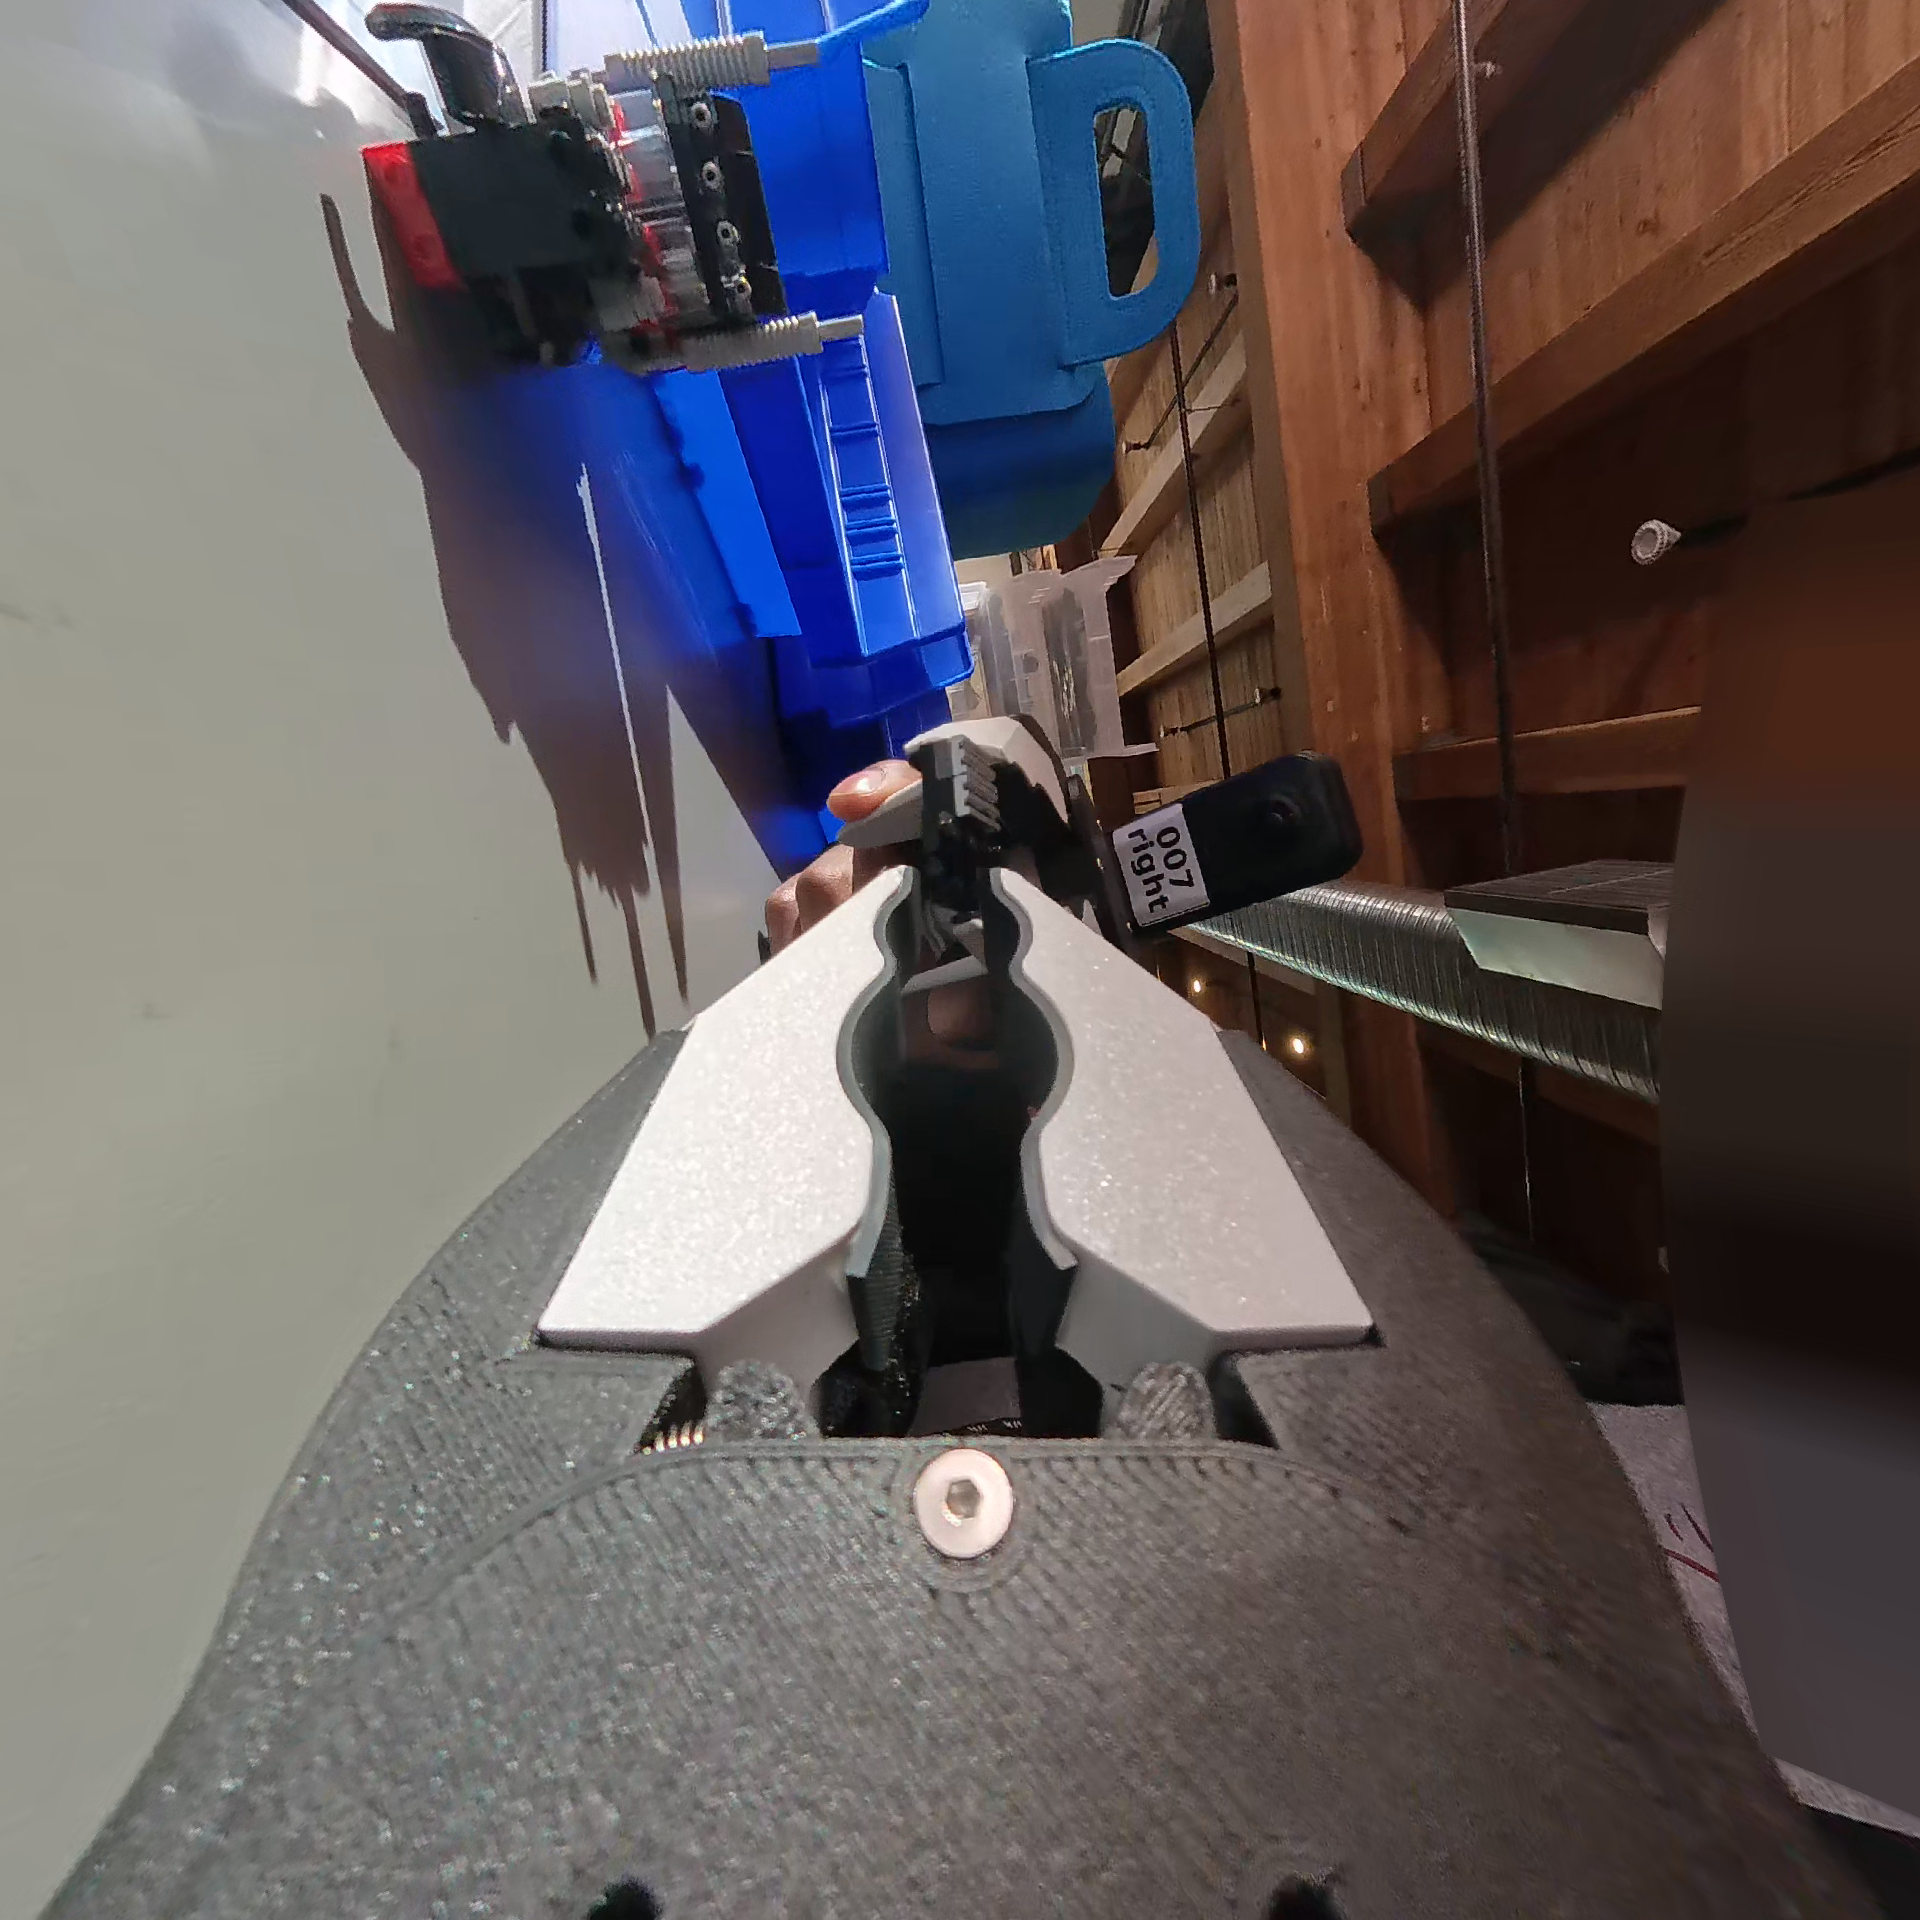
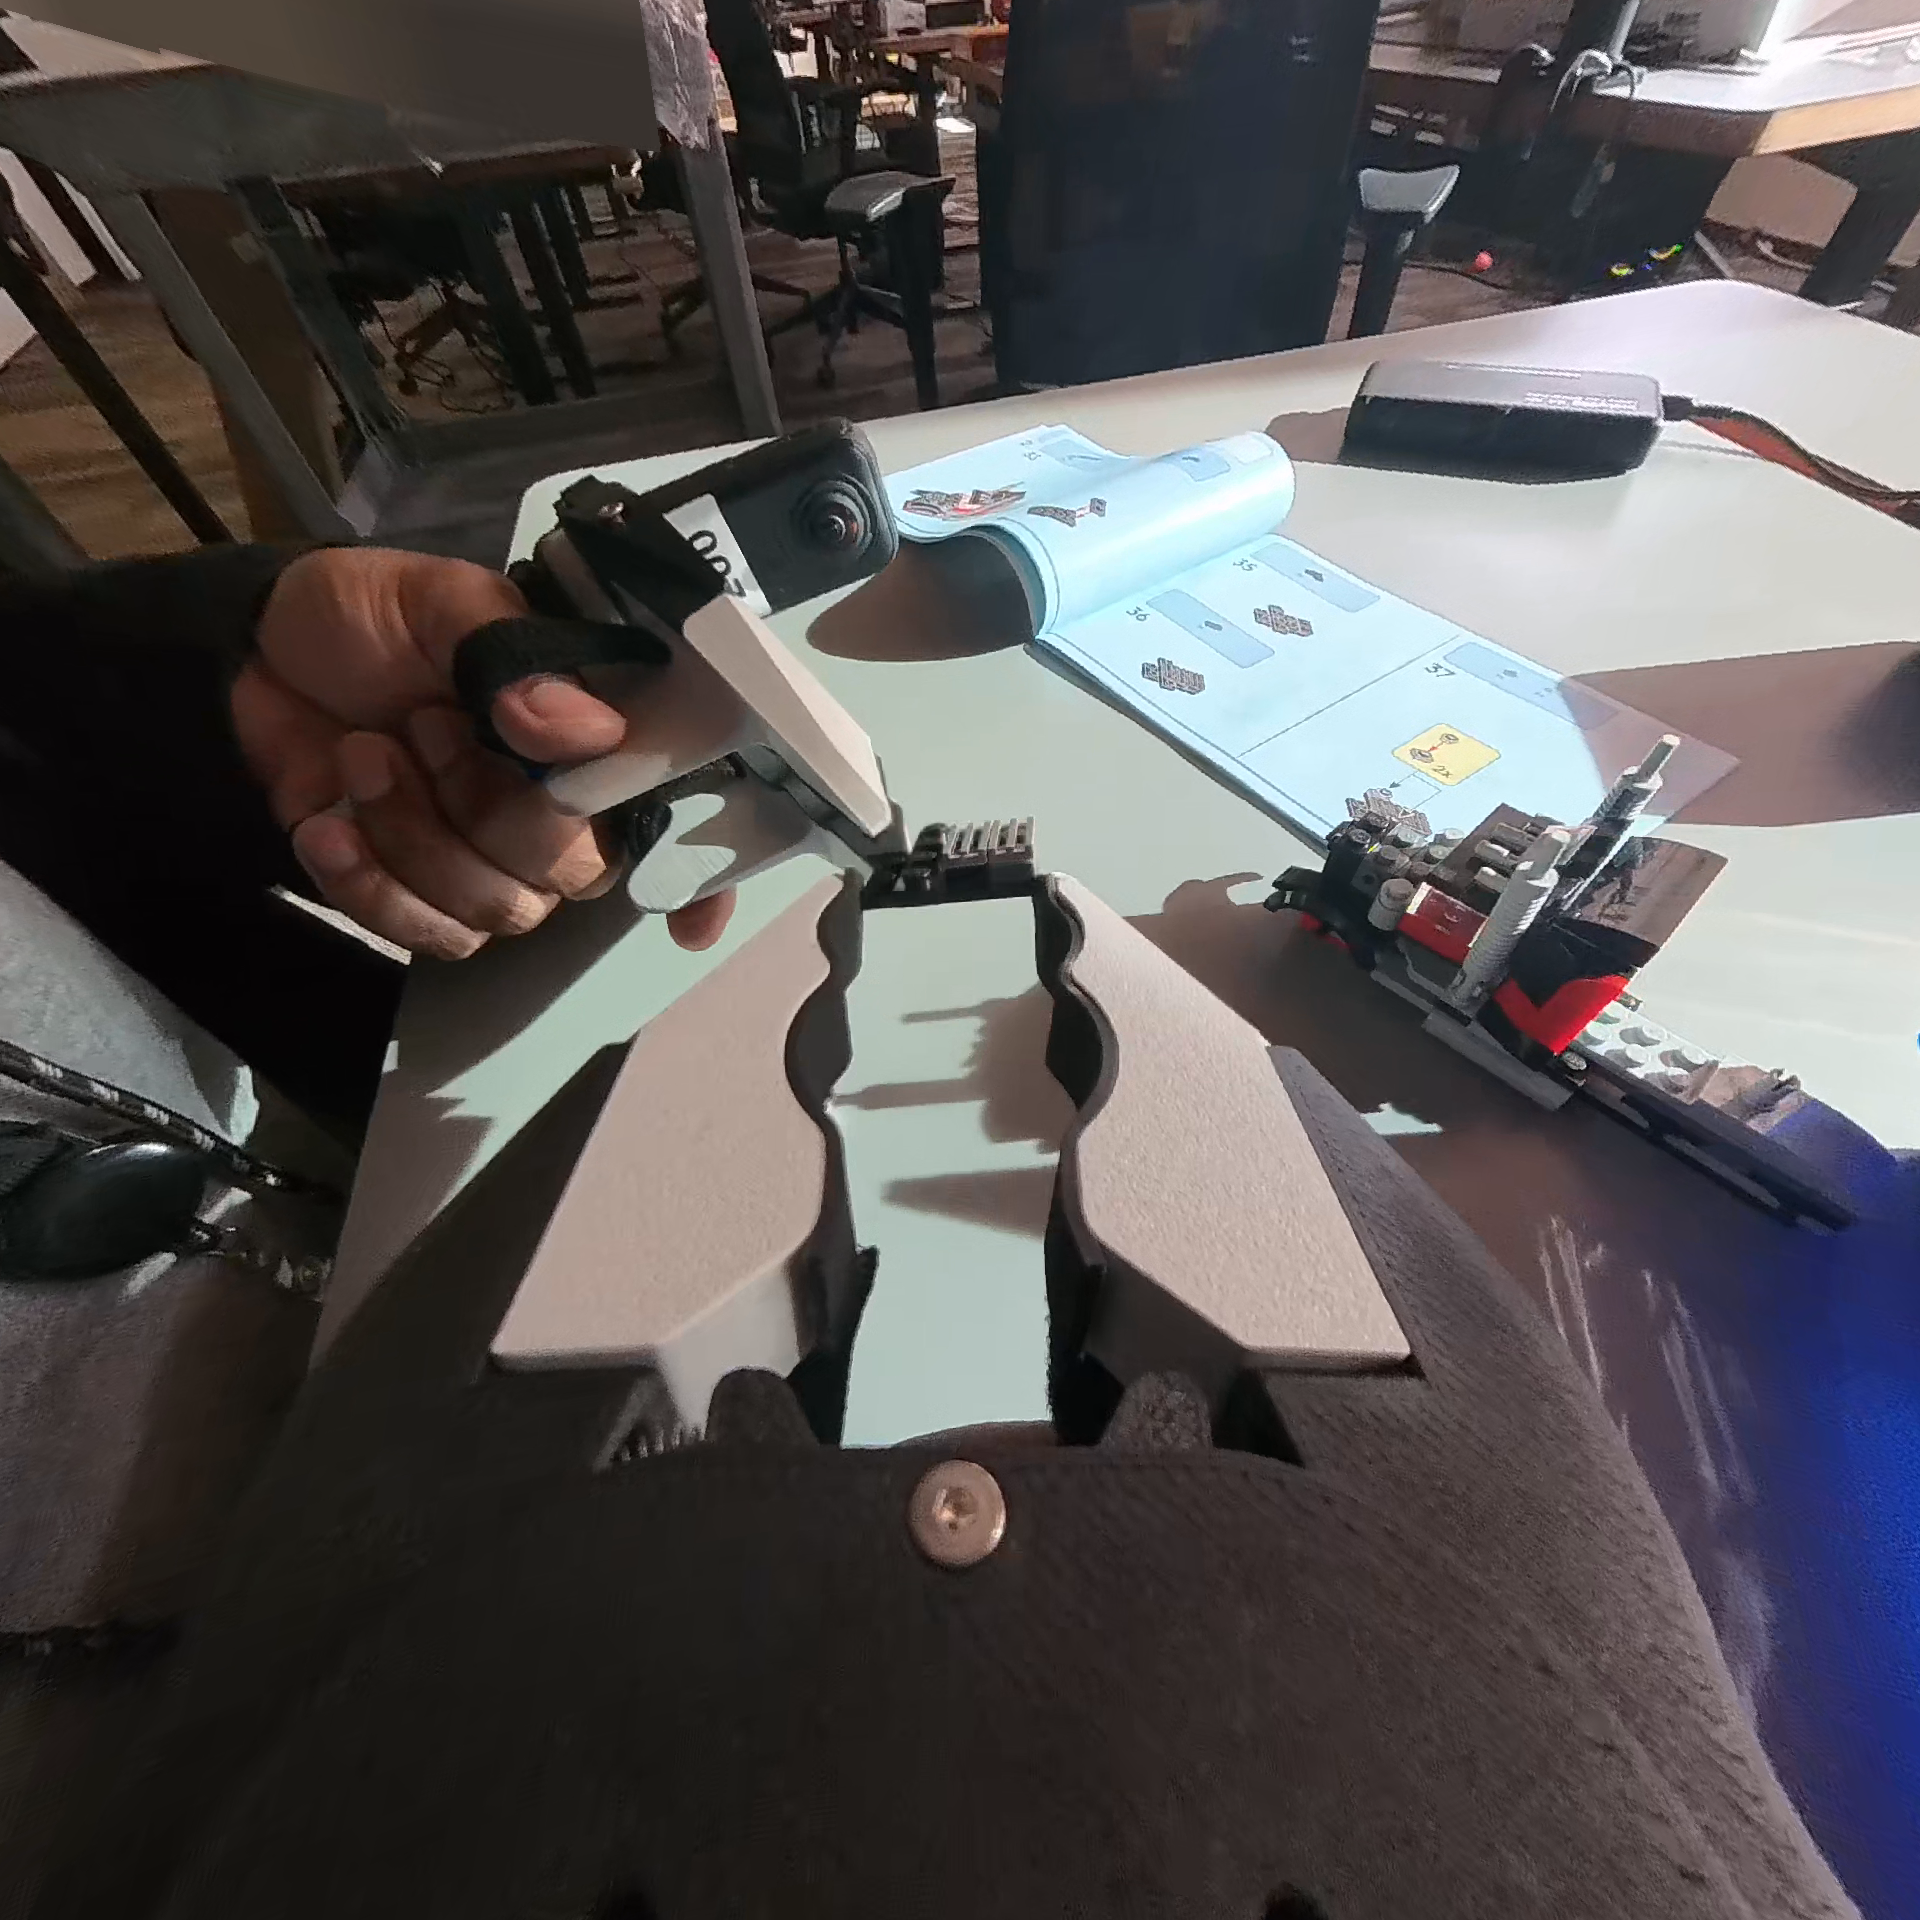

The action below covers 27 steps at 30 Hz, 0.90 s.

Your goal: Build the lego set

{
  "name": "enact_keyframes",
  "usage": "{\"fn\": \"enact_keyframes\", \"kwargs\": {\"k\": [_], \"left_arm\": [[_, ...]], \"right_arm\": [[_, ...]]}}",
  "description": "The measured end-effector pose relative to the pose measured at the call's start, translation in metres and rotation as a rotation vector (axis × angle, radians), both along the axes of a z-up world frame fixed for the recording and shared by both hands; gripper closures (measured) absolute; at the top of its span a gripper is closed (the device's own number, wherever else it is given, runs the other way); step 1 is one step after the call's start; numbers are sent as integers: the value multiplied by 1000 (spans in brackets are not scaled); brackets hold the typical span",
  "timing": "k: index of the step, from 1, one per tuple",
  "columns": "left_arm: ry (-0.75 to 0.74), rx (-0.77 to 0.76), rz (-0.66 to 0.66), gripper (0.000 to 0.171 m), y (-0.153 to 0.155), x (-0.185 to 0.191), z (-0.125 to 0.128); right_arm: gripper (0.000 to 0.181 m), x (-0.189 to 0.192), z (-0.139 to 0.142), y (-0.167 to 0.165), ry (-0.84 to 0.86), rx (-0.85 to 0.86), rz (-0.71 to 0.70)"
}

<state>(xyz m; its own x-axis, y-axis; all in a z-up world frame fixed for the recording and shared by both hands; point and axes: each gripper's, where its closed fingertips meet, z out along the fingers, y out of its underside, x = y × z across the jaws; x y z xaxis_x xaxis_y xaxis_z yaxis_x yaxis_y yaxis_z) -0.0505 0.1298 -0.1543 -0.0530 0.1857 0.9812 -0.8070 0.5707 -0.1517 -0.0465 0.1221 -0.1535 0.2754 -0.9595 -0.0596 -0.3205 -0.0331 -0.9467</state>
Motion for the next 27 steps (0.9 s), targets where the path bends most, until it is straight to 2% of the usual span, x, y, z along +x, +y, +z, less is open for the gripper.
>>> {"fn": "enact_keyframes", "kwargs": {"k": [16, 27], "left_arm": [[143, -103, -30, 160, 1, -1, 21], [203, -151, -38, 160, 3, -3, 31]], "right_arm": [[146, 1, 24, 1, -126, 141, 64], [146, 4, 26, 5, -143, 130, 70]]}}
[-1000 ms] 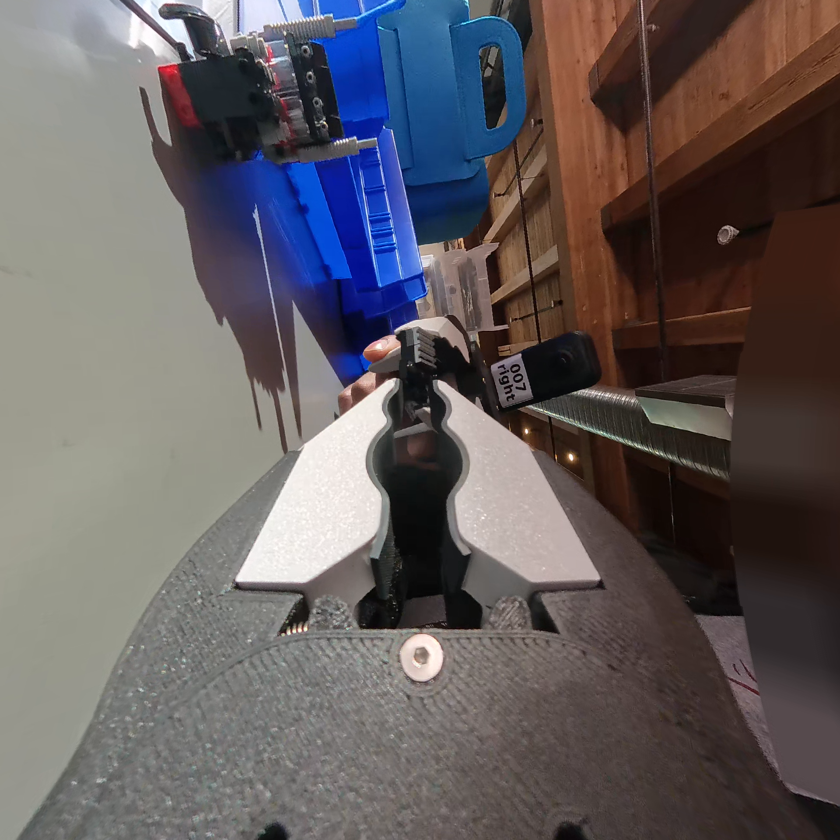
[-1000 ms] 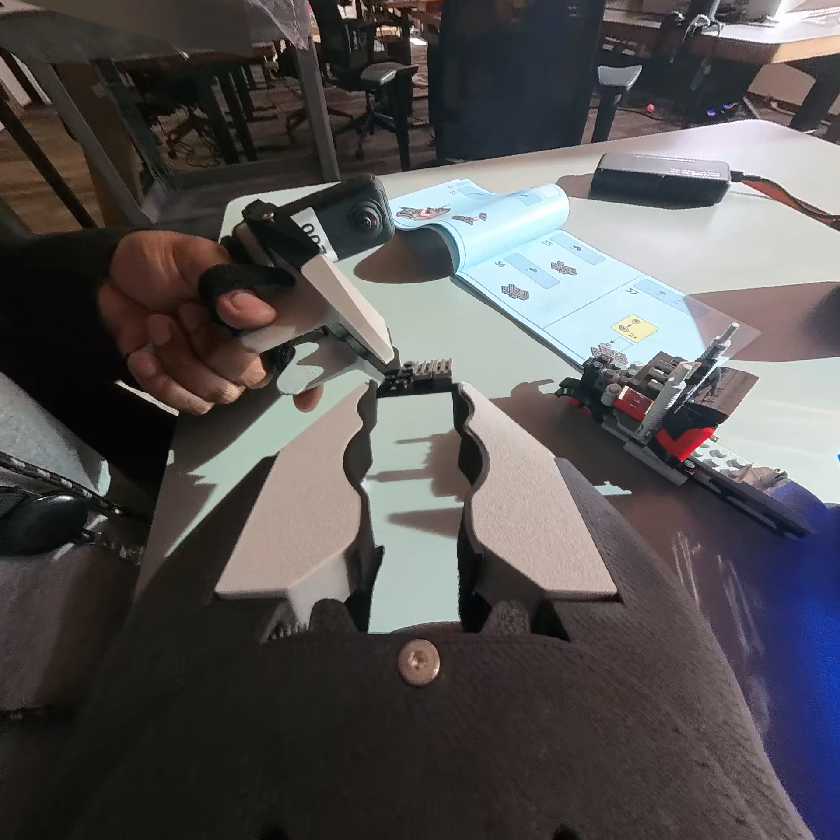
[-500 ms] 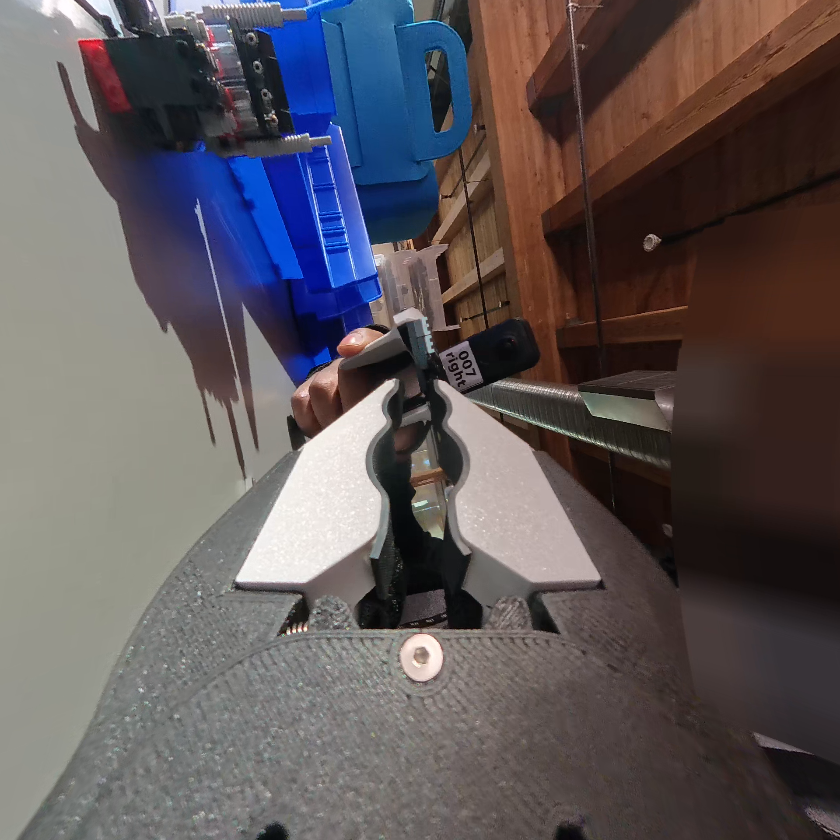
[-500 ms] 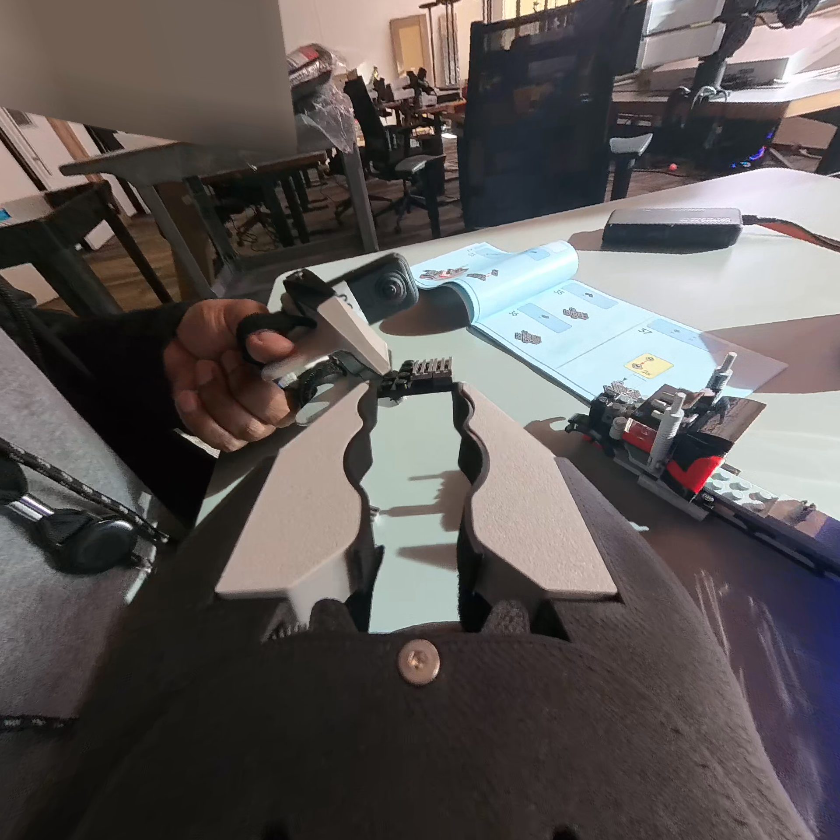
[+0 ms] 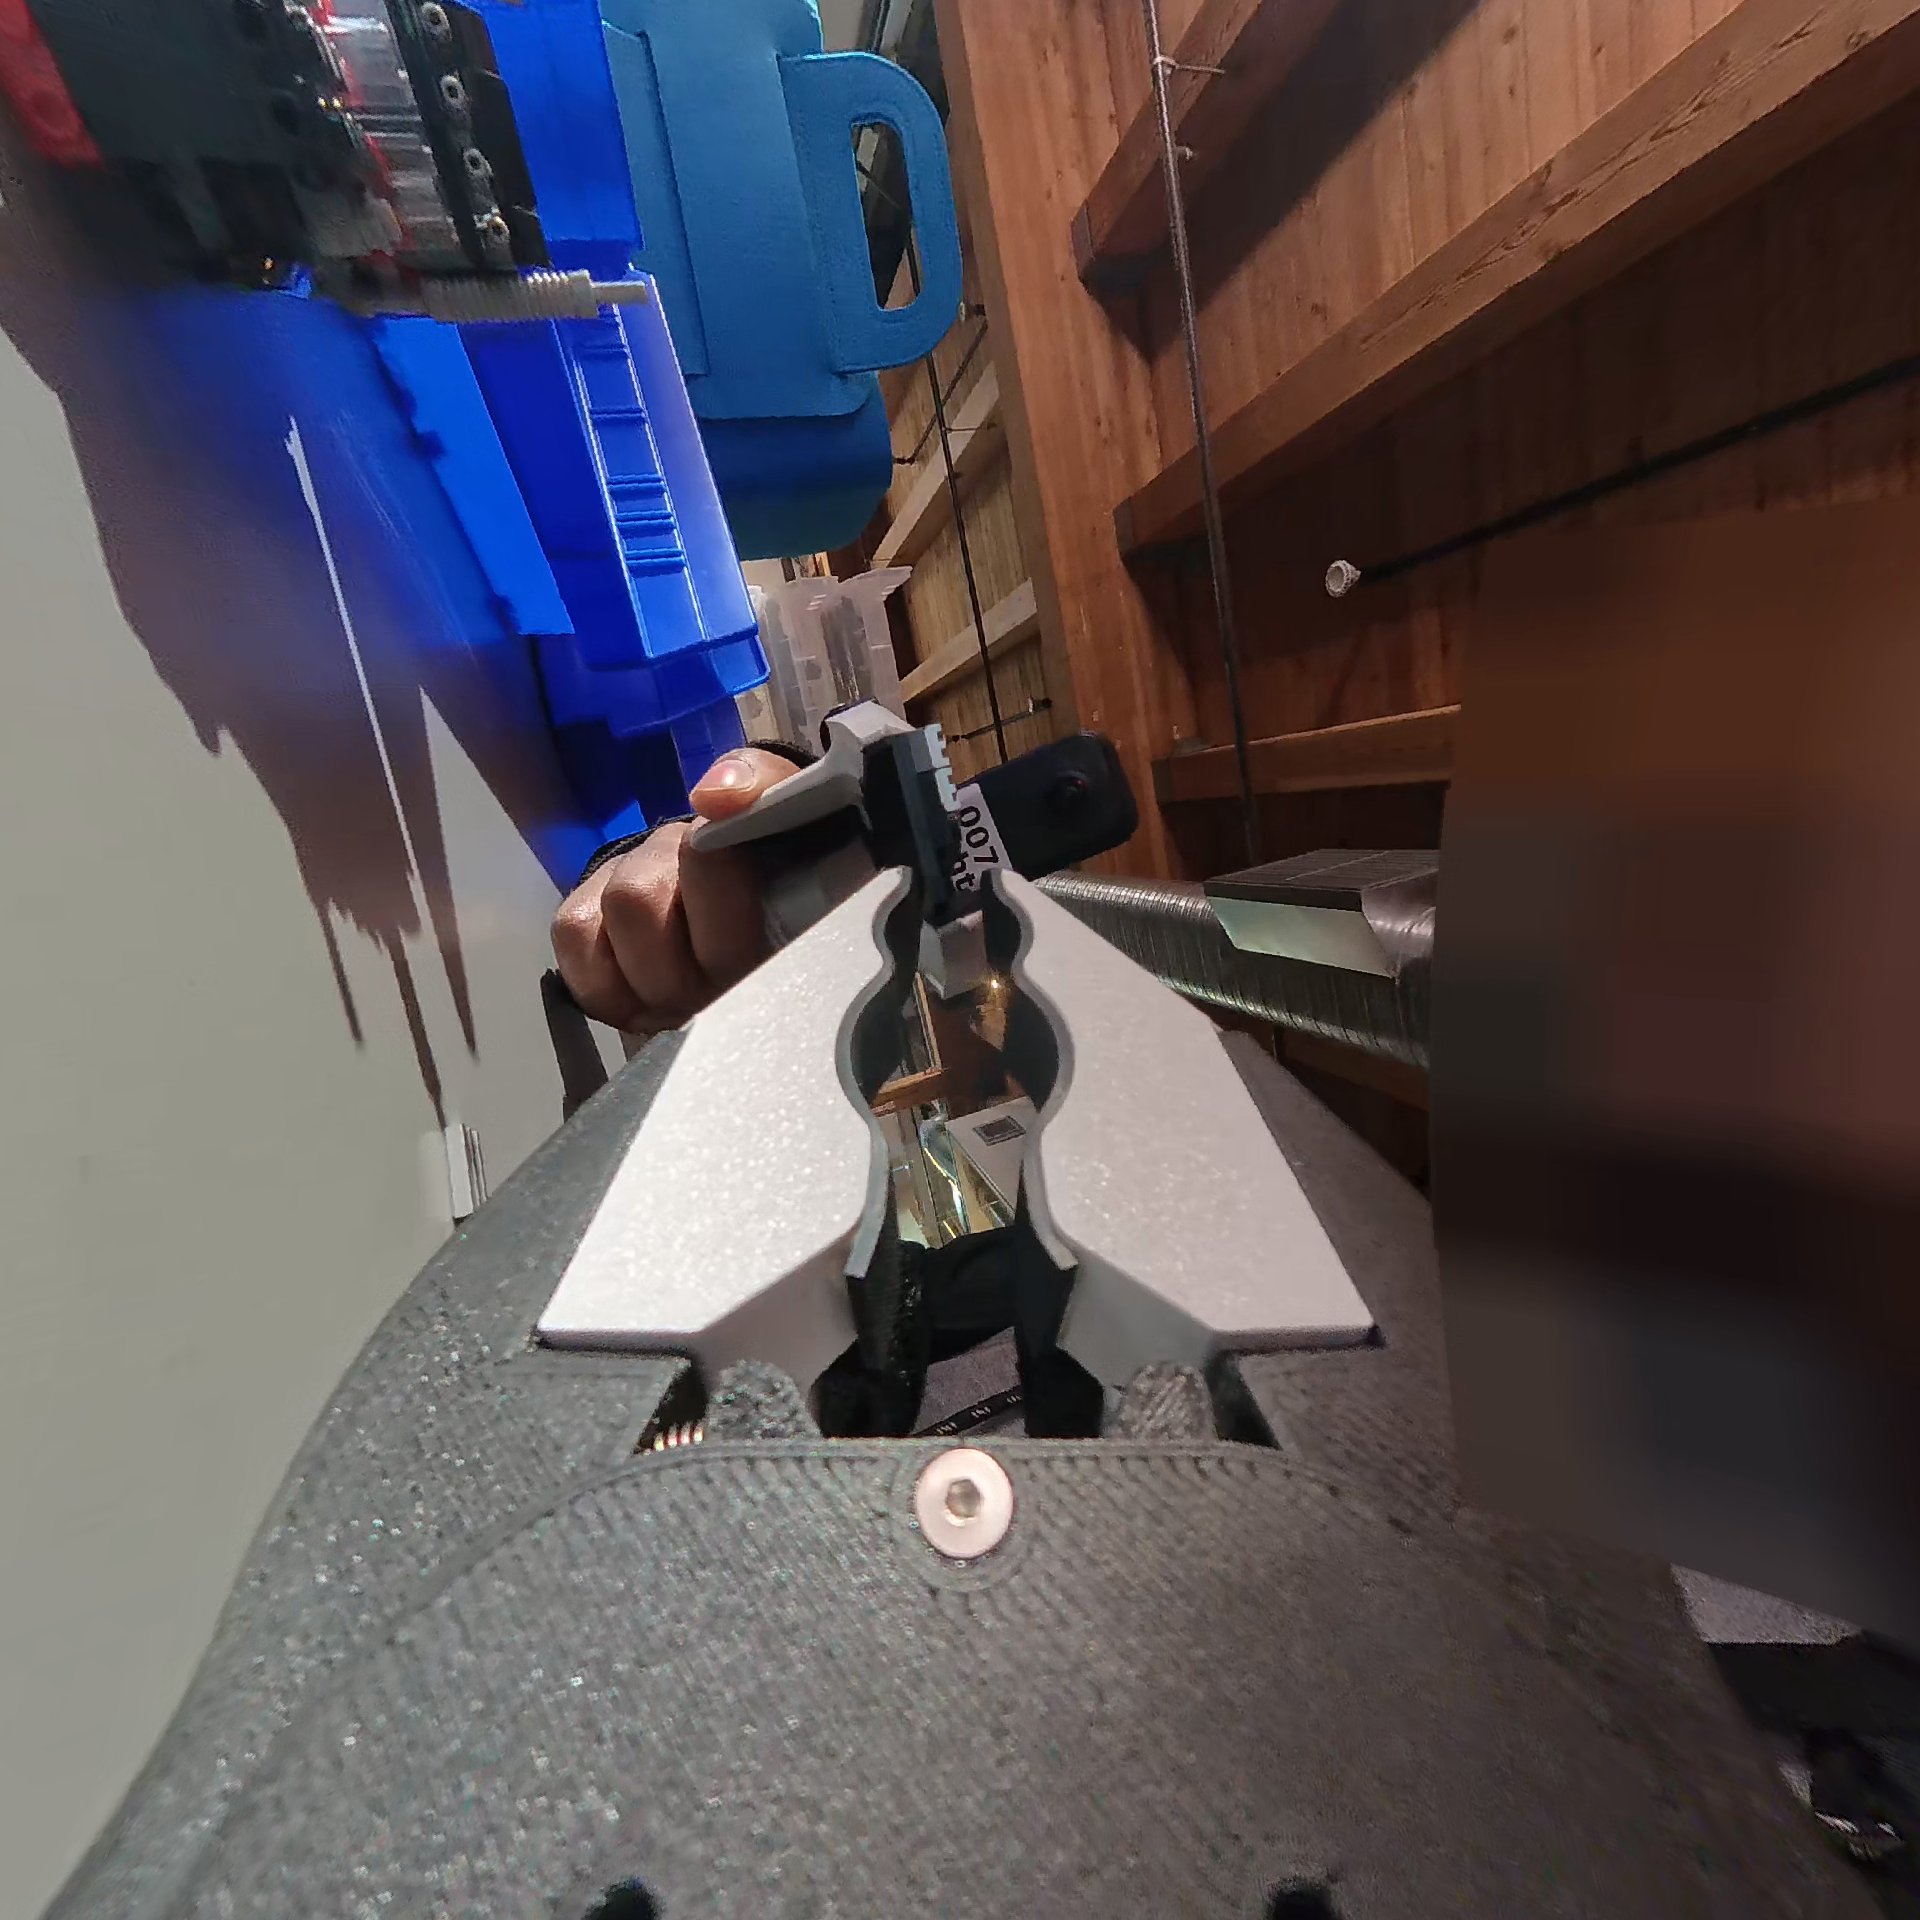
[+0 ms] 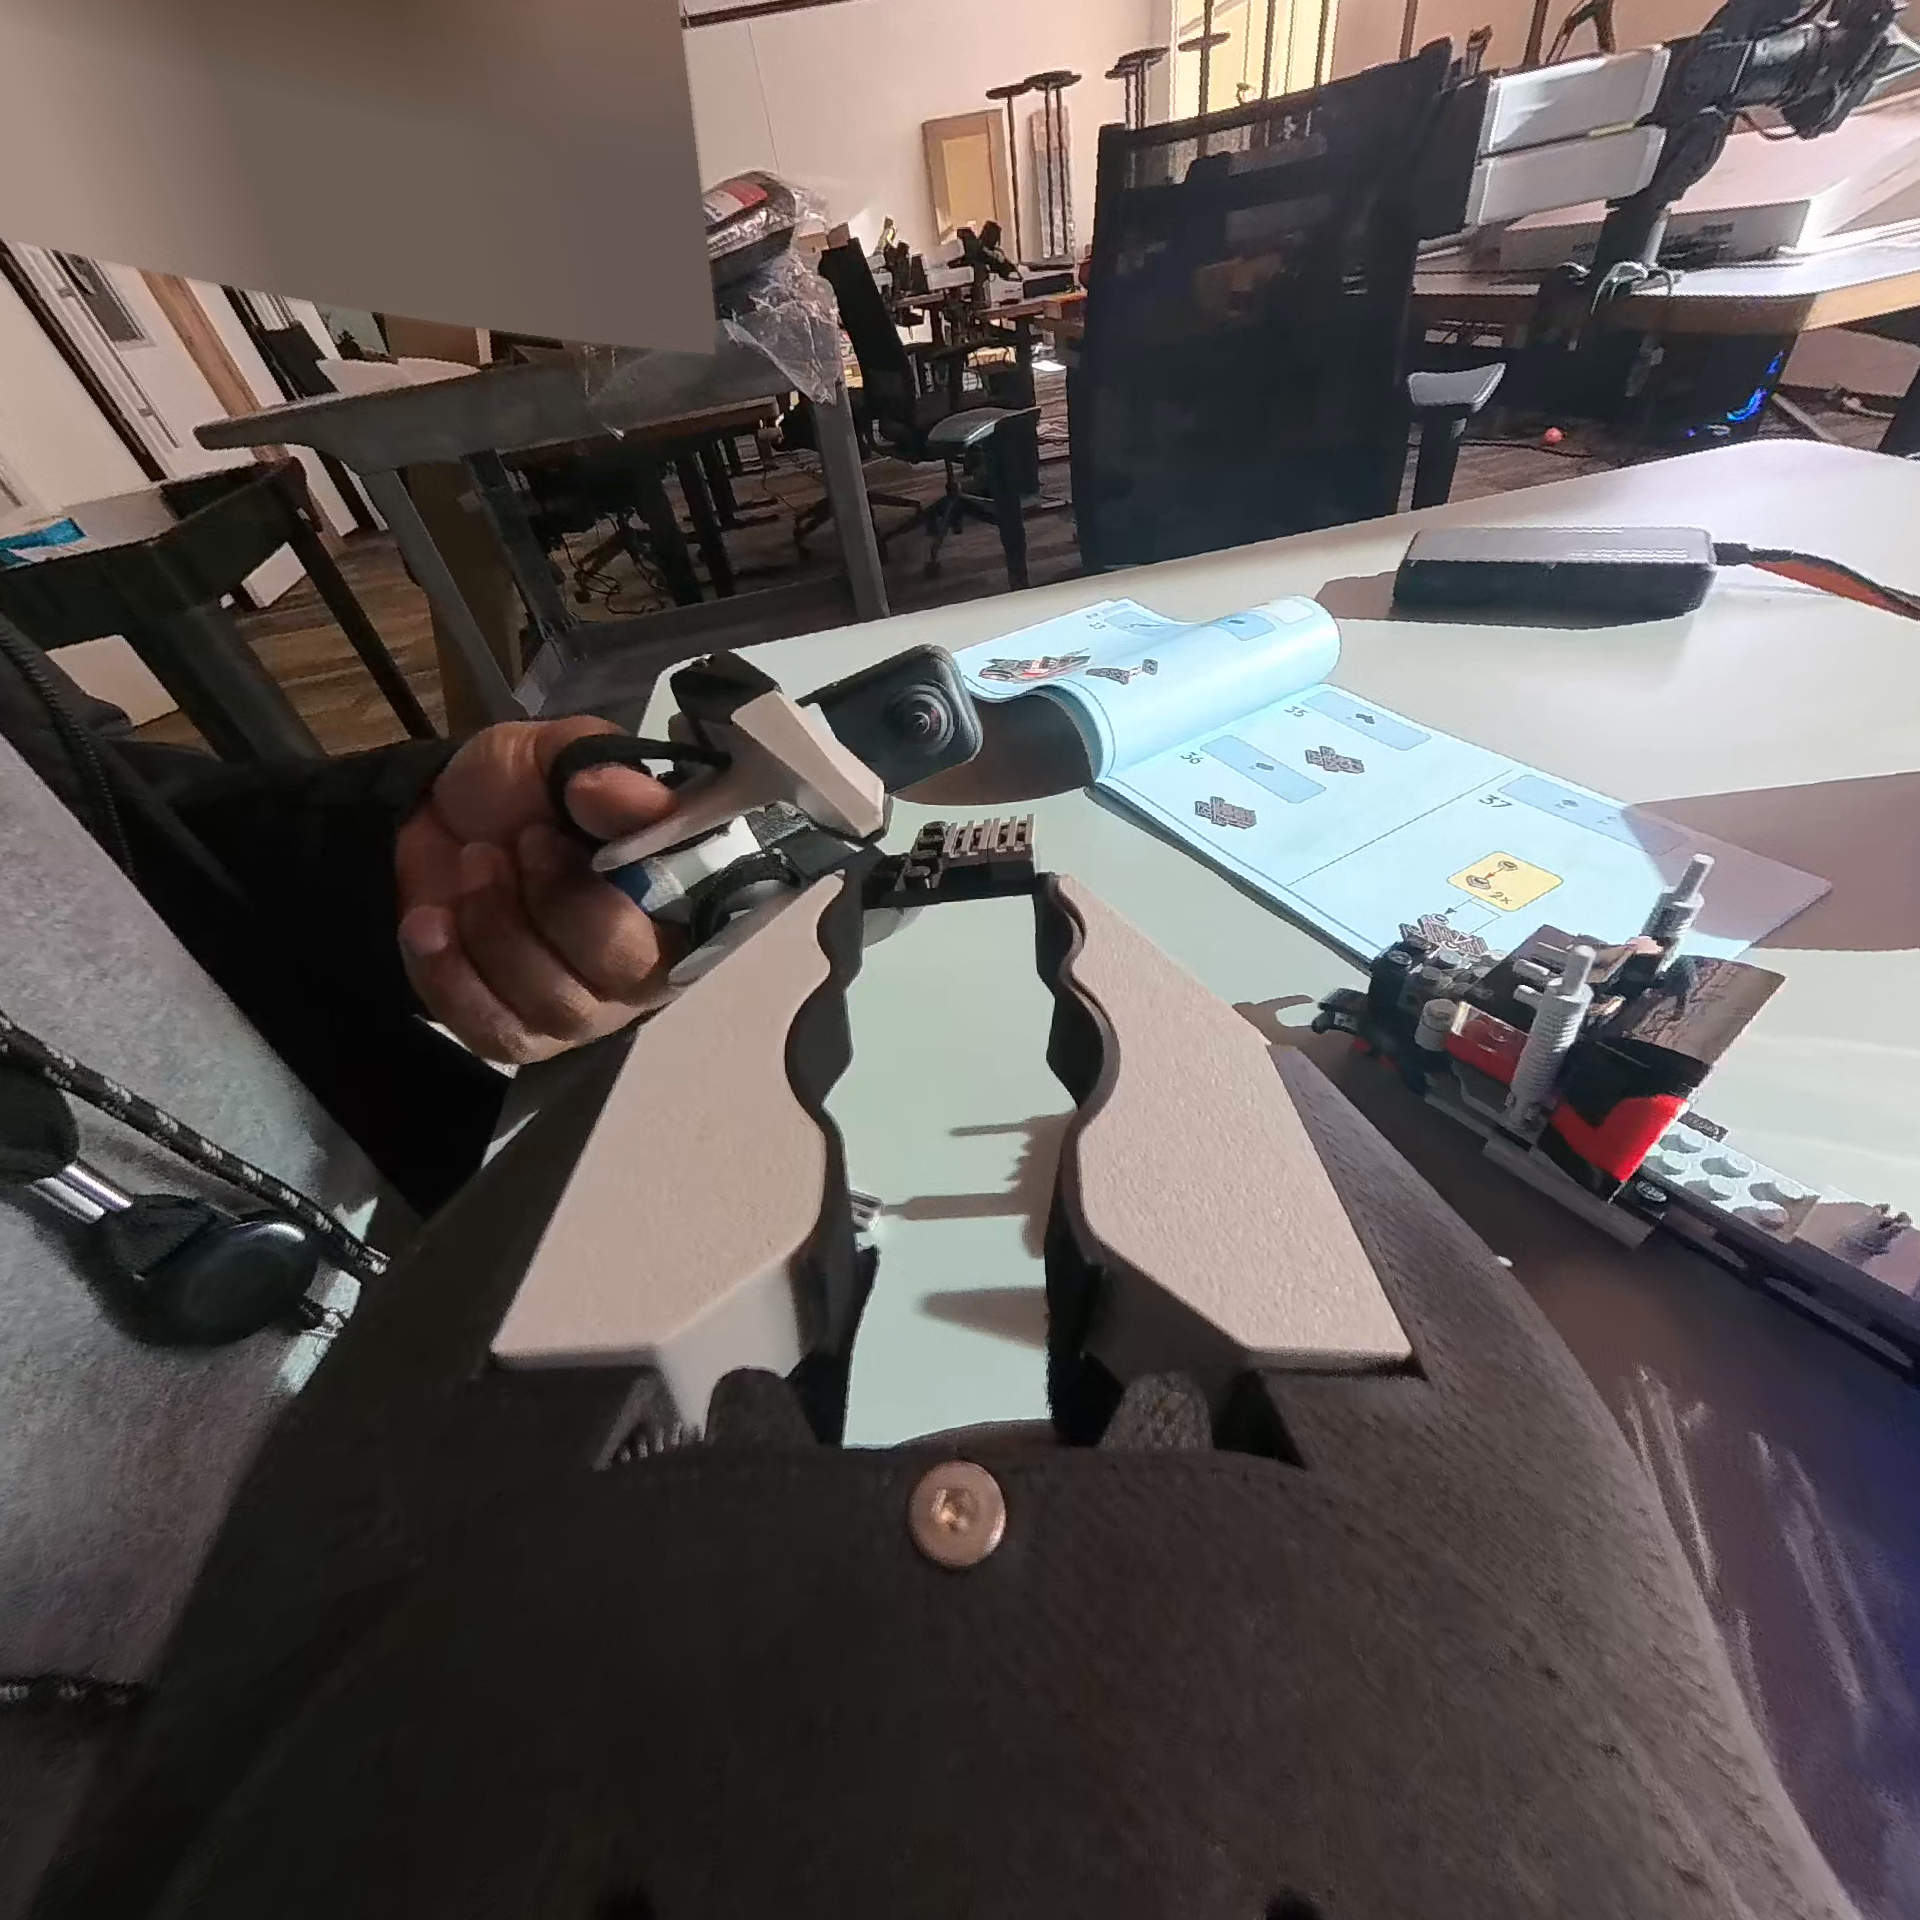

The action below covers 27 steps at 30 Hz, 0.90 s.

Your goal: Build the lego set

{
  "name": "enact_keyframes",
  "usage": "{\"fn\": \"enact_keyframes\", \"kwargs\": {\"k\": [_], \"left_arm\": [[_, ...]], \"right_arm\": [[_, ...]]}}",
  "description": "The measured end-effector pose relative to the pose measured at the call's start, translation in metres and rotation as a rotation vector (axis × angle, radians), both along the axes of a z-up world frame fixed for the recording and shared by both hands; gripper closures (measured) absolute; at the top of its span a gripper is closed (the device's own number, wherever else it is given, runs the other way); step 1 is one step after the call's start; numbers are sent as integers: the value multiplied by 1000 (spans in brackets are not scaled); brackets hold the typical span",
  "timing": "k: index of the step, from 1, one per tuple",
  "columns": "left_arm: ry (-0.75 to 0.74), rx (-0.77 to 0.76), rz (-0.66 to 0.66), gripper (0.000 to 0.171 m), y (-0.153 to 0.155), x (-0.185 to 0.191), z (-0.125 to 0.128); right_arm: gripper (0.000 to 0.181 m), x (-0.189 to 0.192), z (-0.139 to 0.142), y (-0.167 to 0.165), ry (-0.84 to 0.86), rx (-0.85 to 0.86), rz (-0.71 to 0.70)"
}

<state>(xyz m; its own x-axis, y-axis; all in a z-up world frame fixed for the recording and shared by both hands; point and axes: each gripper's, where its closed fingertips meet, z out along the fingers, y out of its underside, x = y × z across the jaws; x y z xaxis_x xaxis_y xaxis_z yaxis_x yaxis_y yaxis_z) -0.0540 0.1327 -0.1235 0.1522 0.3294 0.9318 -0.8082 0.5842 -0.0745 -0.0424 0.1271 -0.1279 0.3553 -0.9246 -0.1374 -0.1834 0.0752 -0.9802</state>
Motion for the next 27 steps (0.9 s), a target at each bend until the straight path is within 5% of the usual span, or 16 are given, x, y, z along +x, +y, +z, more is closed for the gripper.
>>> {"fn": "enact_keyframes", "kwargs": {"k": [11, 17, 23, 27], "left_arm": [[-66, 26, 110, 166, 9, 5, -1], [-216, 92, 254, 166, 18, 27, -13], [-277, 155, 263, 166, 16, 34, -29], [-297, 174, 242, 166, 7, 39, -32]], "right_arm": [[140, -8, -7, 4, 70, -7, -45], [143, -32, -54, 7, 315, -222, -79], [148, -35, -86, 28, 420, -494, 91], [149, -28, -86, 30, 397, -497, 272]]}}
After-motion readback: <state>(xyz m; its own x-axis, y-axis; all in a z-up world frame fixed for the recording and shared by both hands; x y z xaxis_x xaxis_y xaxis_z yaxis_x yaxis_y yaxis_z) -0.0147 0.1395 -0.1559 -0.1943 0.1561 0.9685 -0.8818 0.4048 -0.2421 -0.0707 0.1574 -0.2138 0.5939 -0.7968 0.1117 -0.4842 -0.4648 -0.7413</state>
